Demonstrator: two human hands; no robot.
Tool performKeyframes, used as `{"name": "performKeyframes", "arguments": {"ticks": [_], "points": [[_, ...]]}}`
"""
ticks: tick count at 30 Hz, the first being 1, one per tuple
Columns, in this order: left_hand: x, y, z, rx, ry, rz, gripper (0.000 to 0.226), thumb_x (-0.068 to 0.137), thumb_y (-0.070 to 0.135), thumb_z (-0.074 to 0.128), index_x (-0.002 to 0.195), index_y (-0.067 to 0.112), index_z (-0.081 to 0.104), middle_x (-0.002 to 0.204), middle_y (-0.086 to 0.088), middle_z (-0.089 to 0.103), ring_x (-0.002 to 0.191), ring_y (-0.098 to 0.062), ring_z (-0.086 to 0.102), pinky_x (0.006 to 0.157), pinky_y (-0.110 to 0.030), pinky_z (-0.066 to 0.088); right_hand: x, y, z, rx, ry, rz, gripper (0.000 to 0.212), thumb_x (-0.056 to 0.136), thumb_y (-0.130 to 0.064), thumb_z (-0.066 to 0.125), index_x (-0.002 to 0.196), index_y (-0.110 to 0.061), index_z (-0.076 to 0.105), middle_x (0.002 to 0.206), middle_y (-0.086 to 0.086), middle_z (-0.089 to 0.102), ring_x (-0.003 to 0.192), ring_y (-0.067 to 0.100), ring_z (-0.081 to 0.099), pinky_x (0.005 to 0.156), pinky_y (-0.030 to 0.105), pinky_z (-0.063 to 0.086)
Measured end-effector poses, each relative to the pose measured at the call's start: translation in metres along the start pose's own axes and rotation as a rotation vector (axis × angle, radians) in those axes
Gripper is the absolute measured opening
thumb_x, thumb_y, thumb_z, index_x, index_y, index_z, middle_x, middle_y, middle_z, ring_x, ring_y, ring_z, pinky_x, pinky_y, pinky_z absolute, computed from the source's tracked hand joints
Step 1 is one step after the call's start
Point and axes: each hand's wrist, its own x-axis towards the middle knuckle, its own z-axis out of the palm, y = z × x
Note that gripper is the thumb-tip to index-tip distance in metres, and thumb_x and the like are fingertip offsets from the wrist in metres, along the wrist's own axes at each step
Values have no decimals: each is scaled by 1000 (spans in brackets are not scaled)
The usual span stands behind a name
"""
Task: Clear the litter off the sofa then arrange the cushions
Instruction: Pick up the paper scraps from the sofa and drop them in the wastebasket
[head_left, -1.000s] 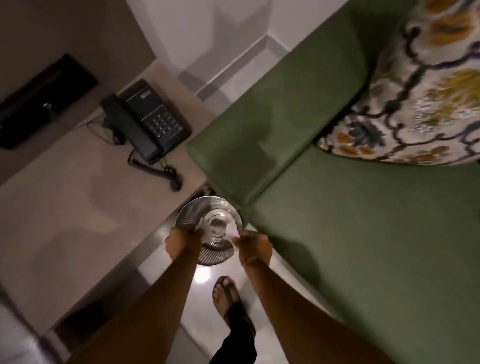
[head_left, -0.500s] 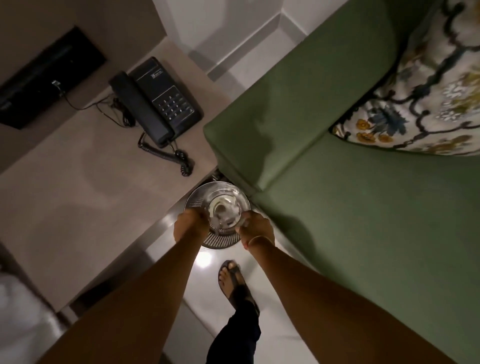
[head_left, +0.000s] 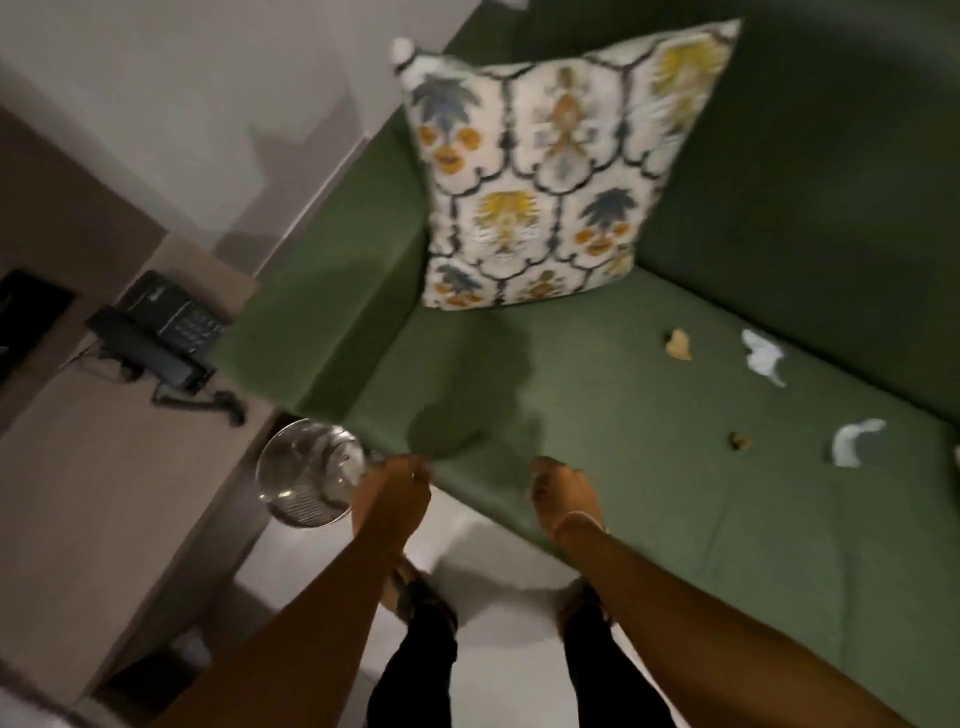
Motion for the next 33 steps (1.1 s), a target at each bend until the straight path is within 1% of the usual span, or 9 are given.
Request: {"name": "performKeyframes", "arguments": {"ticks": [6, 9, 12, 16, 20, 23, 27, 30, 33], "points": [[-5, 159, 68, -19, -77, 162, 21, 79, 18, 57, 94, 19, 71, 95, -12, 74, 91, -36, 67, 77, -37, 52, 8, 147, -119, 64, 134, 182, 38, 85, -16, 58, 120, -31, 62, 118, 11, 67, 107, 31, 64, 93, 42, 54], [1, 234, 117, 40, -100, 260, 32, 81, 19, 57, 110, 22, 69, 110, -8, 73, 104, -31, 65, 86, -36, 50, 24, 220, -169, 101, 190, 246, 35, 88, -19, 60, 121, -31, 59, 110, 8, 68, 88, 25, 70, 77, 43, 61], [7, 297, 161, 92, -150, 362, 35, 81, 28, 59, 115, 26, 65, 116, -6, 70, 107, -29, 63, 89, -35, 49, 48, 277, -216, 133, 290, 277, 37, 89, -23, 63, 125, -27, 55, 105, 8, 67, 68, 18, 69, 61, 33, 61], [15, 364, 213, 144, -217, 473, 48, 80, 42, 63, 125, 29, 58, 127, -4, 62, 115, -28, 58, 92, -37, 48, 91, 330, -261, 130, 482, 278, 51, 87, -28, 65, 134, -23, 45, 129, 12, 57, 106, 30, 62, 89, 43, 54], [28, 390, 259, 261, -281, 525, 57, 79, 43, 64, 131, 26, 49, 138, -4, 49, 122, -29, 51, 96, -41, 46, 136, 353, -279, 174, 413, 304, 78, 87, -28, 65, 148, -34, 17, 144, 14, 38, 119, 37, 52, 85, 56, 56], [34, 383, 280, 288, -210, 586, 38, 84, 33, 60, 120, 23, 55, 126, -5, 49, 109, -31, 56, 84, -41, 50, 156, 364, -270, -26, 379, 289, 68, 87, -25, 64, 146, -30, 28, 142, 15, 39, 124, 38, 45, 90, 54, 53], [44, 380, 283, 245, -142, 629, 16, 86, 28, 60, 102, 23, 58, 110, -3, 60, 94, -28, 62, 73, -37, 50, 161, 374, -259, -153, 520, 233, 46, 90, -27, 60, 135, -22, 49, 129, 13, 53, 116, 33, 53, 88, 45, 51], [52, 379, 268, 237, -124, 678, 11, 84, 30, 63, 92, 24, 59, 97, 1, 64, 93, -25, 61, 70, -35, 48, 160, 371, -265, -104, 549, 154, 28, 93, -36, 54, 112, -19, 67, 104, 12, 66, 96, 30, 61, 78, 40, 52], [67, 374, 241, 221, 4, 674, 13, 80, 34, 67, 88, 24, 64, 94, -1, 63, 93, -26, 58, 68, -35, 48, 158, 348, -269, -8, 612, -43, 25, 91, -33, 53, 101, -19, 72, 99, 9, 70, 92, 28, 63, 76, 38, 55]]}}
